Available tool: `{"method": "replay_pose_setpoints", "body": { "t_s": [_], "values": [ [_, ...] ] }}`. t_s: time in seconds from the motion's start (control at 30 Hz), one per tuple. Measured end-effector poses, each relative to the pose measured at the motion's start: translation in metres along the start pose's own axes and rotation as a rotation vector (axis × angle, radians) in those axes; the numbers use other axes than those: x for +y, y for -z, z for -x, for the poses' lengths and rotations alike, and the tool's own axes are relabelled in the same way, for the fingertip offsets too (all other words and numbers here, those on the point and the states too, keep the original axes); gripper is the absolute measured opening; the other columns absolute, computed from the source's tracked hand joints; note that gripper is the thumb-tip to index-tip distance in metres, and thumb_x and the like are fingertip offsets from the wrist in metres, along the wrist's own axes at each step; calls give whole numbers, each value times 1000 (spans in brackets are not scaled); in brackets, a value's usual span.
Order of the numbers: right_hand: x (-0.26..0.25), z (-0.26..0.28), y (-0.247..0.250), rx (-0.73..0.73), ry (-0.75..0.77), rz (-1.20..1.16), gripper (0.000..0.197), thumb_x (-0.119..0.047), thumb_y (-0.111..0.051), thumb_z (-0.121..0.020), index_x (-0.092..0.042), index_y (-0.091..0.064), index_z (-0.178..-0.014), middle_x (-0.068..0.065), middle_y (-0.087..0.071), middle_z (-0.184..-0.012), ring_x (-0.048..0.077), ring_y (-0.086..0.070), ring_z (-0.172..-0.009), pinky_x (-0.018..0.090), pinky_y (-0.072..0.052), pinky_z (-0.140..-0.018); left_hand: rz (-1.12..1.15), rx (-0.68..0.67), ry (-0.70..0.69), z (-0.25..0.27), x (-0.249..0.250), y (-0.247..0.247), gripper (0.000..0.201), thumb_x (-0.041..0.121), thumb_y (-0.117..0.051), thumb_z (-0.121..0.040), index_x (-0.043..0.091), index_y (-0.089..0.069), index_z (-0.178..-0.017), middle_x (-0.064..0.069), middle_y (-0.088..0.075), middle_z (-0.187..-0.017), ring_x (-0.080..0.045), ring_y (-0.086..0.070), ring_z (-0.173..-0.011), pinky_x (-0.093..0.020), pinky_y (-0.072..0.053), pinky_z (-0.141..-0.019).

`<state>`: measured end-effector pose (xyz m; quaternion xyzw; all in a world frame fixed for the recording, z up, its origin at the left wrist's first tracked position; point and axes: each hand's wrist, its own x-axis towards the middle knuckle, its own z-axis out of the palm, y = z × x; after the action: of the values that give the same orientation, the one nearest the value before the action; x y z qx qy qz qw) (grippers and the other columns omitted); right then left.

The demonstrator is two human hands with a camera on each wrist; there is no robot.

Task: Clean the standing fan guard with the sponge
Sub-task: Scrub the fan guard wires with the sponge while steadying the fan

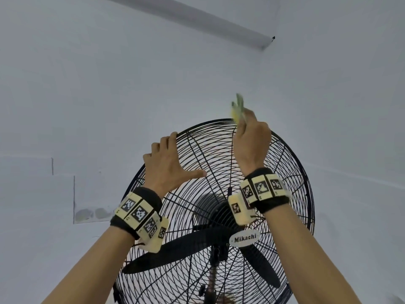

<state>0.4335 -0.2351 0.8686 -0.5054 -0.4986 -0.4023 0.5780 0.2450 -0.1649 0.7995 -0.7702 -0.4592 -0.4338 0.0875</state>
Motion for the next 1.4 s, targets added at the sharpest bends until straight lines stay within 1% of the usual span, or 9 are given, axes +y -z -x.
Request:
{"method": "replay_pose_setpoints", "body": {
  "t_s": [0.2,0.4,0.6,0.77,0.9,1.0,1.17,1.23,1.4],
  "values": [
    [-31,22,-5,-318,476,-199,31,-16,-58,-105,-25,-63,-134,-10,-60,-80,13,-47,-68,35,-49,-62,30,11,13,-1,-2,-1,139,96,-66,-53,16,-23,-159,-6,-40,-155,-32,-40,-138,-55,-41,-105],
    [6,4,-6,9,47,60,37,-18,-50,-108,-30,-61,-141,2,-74,-90,22,-63,-72,23,-39,-55,38,-4,-1,2,-2,1,144,98,-61,-53,16,-16,-163,-6,-36,-158,-32,-38,-141,-56,-40,-107],
    [-24,34,-1,-279,404,-206,39,-17,-55,-106,-20,-56,-145,6,-69,-87,14,-53,-66,33,-49,-58,42,1,13,-1,-3,-1,142,95,-66,-54,17,-18,-162,-7,-37,-158,-32,-38,-141,-55,-40,-107],
    [3,22,9,73,-73,-90,52,-4,-54,-101,-20,-48,-150,6,-73,-95,18,-66,-71,38,-63,-66,61,-25,-6,-1,-8,0,143,96,-64,-55,17,-14,-164,-7,-35,-159,-32,-37,-142,-56,-39,-109],
    [-20,45,-1,-147,233,-104,72,10,-56,-93,-22,-43,-156,1,-65,-85,-5,-36,-47,6,-39,-50,62,-30,9,-2,-11,1,142,94,-65,-56,17,-15,-164,-8,-35,-159,-33,-37,-142,-56,-39,-108],
    [-46,67,-4,-290,435,-210,72,10,-56,-94,-29,-42,-153,0,-60,-77,1,-34,-44,8,-32,-47,67,-18,1,-3,-10,0,136,89,-60,-56,16,-18,-163,-9,-38,-156,-34,-40,-139,-56,-40,-104],
    [-17,45,3,47,-89,-144,50,3,-51,-99,-35,-46,-131,3,-74,-106,3,-56,-59,14,-55,-57,53,-18,-10,-1,-10,0,143,96,-64,-56,17,-14,-164,-7,-36,-159,-32,-38,-141,-56,-40,-107],
    [-16,45,3,-13,25,-102,38,-1,-55,-99,-29,-48,-124,7,-74,-112,14,-65,-66,9,-53,-62,50,-15,-5,-1,-10,0,143,96,-64,-56,16,-15,-164,-7,-36,-158,-32,-38,-141,-56,-40,-106],
    [-45,71,10,-393,355,-317,22,-13,-56,-103,-24,-56,-122,-8,-66,-93,-4,-45,-50,7,-37,-50,76,2,-2,-3,-10,-2,133,88,-59,-57,16,-21,-162,-8,-40,-155,-33,-42,-137,-55,-41,-102]
  ]
}}
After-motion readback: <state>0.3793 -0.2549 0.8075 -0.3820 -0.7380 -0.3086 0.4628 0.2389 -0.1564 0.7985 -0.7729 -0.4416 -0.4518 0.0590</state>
